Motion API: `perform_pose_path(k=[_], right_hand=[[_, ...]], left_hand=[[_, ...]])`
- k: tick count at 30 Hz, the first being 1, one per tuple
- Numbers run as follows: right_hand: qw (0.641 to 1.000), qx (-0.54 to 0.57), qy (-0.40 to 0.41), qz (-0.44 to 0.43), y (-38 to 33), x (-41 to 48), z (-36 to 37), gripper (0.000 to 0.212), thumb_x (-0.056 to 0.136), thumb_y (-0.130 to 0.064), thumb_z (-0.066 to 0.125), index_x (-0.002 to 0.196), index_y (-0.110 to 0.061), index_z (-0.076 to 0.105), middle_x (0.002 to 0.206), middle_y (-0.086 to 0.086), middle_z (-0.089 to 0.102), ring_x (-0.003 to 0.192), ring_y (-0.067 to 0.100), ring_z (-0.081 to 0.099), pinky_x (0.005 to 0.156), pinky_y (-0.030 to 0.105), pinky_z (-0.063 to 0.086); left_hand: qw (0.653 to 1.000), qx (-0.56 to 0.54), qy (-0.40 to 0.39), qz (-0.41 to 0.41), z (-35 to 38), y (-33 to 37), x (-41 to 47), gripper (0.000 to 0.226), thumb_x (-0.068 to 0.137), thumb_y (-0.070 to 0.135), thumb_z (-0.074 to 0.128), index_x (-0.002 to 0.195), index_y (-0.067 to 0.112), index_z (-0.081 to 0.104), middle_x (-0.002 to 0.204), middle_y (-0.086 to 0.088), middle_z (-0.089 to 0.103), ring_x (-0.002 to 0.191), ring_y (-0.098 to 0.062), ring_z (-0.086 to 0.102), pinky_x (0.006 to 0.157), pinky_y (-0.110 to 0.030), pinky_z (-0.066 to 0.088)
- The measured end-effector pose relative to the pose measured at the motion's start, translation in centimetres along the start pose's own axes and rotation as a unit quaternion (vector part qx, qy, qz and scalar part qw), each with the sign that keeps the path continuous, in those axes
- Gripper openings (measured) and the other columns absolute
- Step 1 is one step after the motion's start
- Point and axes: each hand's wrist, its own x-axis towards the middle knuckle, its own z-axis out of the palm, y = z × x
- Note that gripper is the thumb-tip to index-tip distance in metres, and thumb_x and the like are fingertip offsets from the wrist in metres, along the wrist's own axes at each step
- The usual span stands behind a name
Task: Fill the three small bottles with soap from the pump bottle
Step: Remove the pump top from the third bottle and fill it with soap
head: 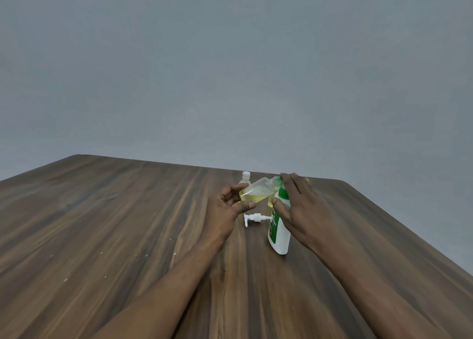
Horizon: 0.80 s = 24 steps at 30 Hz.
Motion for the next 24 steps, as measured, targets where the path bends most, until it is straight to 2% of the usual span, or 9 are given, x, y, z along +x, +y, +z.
perform_pose_path(k=[4, 7, 11, 14, 16, 20, 24], right_hand=[[1.0, 0.001, -0.014, 0.007, 0.1, 0.47, -0.59, 0.058, 0.095, -0.044, 0.04, 0.14, -0.008, 0.046, 0.13, 0.004, 0.053, 0.127, 0.021, 0.045, 0.116, 0.026, 0.018], [1.0, 0.006, -0.008, 0.007, 0.25, 0.51, -0.58, 0.061, 0.095, -0.048, 0.036, 0.142, -0.009, 0.044, 0.131, 0.002, 0.052, 0.127, 0.018, 0.041, 0.116, 0.025, 0.015], [1.0, 0.021, 0.003, 0.005, 0.14, 0.12, -0.02, 0.056, 0.094, -0.043, 0.039, 0.138, -0.009, 0.048, 0.126, 0.003, 0.054, 0.12, 0.017, 0.043, 0.11, 0.035, 0.035], [0.999, 0.034, 0.014, 0.005, -0.18, -0.07, 0.02, 0.051, 0.092, -0.039, 0.044, 0.133, -0.009, 0.051, 0.123, 0.003, 0.056, 0.117, 0.016, 0.042, 0.106, 0.039, 0.039], [0.999, 0.034, 0.014, 0.002, -0.12, -0.01, -0.05, 0.051, 0.092, -0.039, 0.044, 0.134, -0.01, 0.051, 0.124, 0.002, 0.055, 0.118, 0.016, 0.043, 0.107, 0.037, 0.037], [1.0, 0.01, -0.001, 0.008, 0.25, 0.37, -0.33, 0.064, 0.094, -0.049, 0.035, 0.142, -0.009, 0.044, 0.134, 0.003, 0.052, 0.133, 0.021, 0.042, 0.116, 0.026, 0.017], [1.0, 0.021, -0.002, 0.016, 0.15, 0.17, -0.08, 0.06, 0.095, -0.046, 0.038, 0.143, -0.01, 0.044, 0.135, 0.003, 0.051, 0.133, 0.02, 0.039, 0.116, 0.029, 0.021]], left_hand=[[1.0, 0.002, 0.004, 0.003, 0.03, -0.16, 0.39, 0.046, 0.074, -0.009, 0.079, 0.116, 0.007, 0.069, 0.112, -0.009, 0.076, 0.105, -0.019, 0.072, 0.084, -0.025, 0.059], [1.0, 0.007, 0.008, 0.006, 0.13, -0.12, 0.52, 0.048, 0.074, -0.01, 0.079, 0.117, 0.007, 0.069, 0.108, -0.008, 0.077, 0.103, -0.019, 0.073, 0.084, -0.026, 0.059], [1.0, 0.004, 0.005, 0.006, -0.05, -0.21, 0.35, 0.046, 0.074, -0.012, 0.078, 0.116, 0.004, 0.068, 0.116, -0.01, 0.074, 0.107, -0.021, 0.071, 0.081, -0.024, 0.059], [1.0, 0.007, 0.004, 0.006, -0.16, -0.33, 0.12, 0.044, 0.074, -0.012, 0.078, 0.113, 0.007, 0.069, 0.12, -0.008, 0.073, 0.107, -0.02, 0.071, 0.081, -0.024, 0.059], [1.0, 0.001, 0.004, 0.002, -0.02, -0.31, 0.15, 0.044, 0.074, -0.012, 0.079, 0.113, 0.007, 0.069, 0.119, -0.007, 0.074, 0.107, -0.02, 0.072, 0.081, -0.024, 0.059], [1.0, -0.005, 0.005, 0.005, 0.23, -0.22, 0.37, 0.047, 0.074, -0.01, 0.08, 0.116, 0.006, 0.068, 0.116, -0.008, 0.075, 0.107, -0.02, 0.072, 0.083, -0.025, 0.059], [1.0, -0.002, 0.004, 0.005, 0.18, -0.29, 0.33, 0.047, 0.074, -0.01, 0.079, 0.117, 0.005, 0.068, 0.117, -0.009, 0.074, 0.107, -0.02, 0.071, 0.082, -0.025, 0.059]])
